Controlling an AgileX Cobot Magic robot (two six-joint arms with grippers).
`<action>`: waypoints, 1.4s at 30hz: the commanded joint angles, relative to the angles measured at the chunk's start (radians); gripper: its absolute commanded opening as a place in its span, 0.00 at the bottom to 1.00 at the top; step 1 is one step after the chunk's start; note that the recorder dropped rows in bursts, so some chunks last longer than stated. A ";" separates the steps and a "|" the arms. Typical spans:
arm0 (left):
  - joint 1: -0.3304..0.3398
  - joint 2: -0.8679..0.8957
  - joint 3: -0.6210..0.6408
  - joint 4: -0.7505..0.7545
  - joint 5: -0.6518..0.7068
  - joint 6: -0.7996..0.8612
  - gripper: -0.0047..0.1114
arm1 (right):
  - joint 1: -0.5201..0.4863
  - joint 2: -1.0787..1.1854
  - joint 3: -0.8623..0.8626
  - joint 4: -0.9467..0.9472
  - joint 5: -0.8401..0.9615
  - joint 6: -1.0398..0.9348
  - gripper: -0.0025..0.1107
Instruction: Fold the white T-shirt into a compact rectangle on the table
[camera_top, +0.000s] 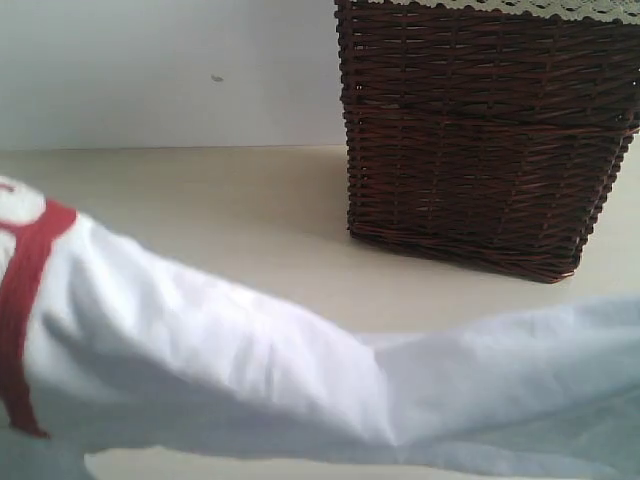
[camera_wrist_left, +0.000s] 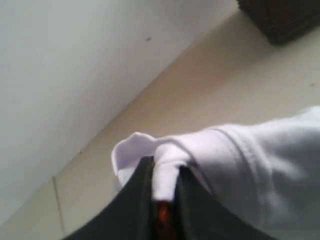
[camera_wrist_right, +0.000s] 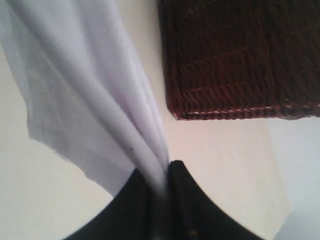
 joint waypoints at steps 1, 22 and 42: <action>0.004 -0.081 0.045 -0.193 0.075 -0.005 0.04 | -0.006 -0.064 0.003 -0.008 0.041 0.075 0.02; 0.190 -0.178 0.119 -0.410 0.063 -0.050 0.04 | -0.006 -0.119 0.002 -0.005 0.041 0.204 0.02; 0.379 -0.436 0.052 -0.639 0.134 -0.032 0.04 | -0.006 -0.567 -0.056 0.062 0.041 0.377 0.02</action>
